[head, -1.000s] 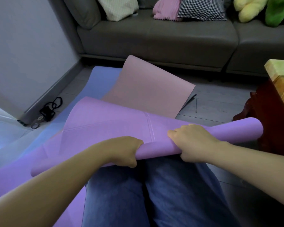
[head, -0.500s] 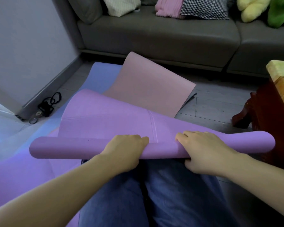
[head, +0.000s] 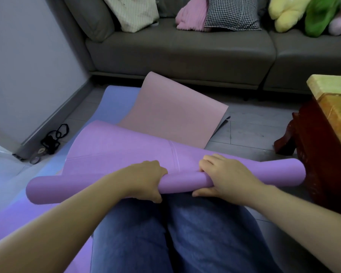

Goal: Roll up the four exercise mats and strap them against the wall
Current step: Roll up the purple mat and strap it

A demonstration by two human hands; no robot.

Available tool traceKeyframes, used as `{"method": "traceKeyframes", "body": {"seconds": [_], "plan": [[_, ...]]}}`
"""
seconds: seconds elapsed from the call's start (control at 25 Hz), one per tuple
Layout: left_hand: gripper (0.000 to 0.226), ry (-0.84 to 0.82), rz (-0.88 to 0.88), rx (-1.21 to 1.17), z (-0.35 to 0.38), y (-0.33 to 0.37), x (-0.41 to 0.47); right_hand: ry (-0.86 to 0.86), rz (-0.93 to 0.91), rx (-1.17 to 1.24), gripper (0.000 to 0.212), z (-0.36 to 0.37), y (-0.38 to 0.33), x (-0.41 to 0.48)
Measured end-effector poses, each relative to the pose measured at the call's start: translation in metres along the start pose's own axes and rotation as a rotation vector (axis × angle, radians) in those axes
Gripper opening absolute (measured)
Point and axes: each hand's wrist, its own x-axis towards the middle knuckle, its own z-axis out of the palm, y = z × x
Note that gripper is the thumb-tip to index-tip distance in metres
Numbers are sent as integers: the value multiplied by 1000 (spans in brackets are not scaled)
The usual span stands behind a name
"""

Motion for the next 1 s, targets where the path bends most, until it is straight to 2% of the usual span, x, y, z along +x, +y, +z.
{"method": "traceKeyframes", "body": {"seconds": [0.08, 0.16, 0.24, 0.32, 0.44, 0.52, 0.64, 0.72, 0.88, 0.96, 1.0], "plan": [[43, 322, -37, 145, 18, 5, -8, -146, -6, 25, 65, -7, 8, 9], [50, 496, -43, 237, 31, 13, -14, -276, 13, 100, 58, -13, 11, 18], [52, 449, -63, 183, 26, 12, -11, -368, 47, 160, 53, -20, 10, 25], [46, 319, -72, 115, 13, 4, -5, -401, 93, 215, 49, -27, 7, 27], [41, 213, 6, 2, -8, -1, -9, -290, 87, 160, 54, -37, -1, 15], [39, 78, 62, -107, -10, -3, -16, -249, 34, 74, 59, -44, -10, 3], [39, -174, 80, -222, -3, -4, -22, -362, -24, -7, 60, -45, -24, -5], [41, -240, 91, -239, 4, -5, -16, -470, -7, 24, 60, -43, -25, -4], [45, -219, 68, -308, 4, -11, -14, -648, 66, 221, 53, -38, -14, 17], [48, -86, 10, -290, 11, -12, -22, -715, 54, 265, 56, -39, -11, 32], [52, 33, -26, -216, 21, -9, -29, -735, 32, 253, 58, -38, -11, 38]]}}
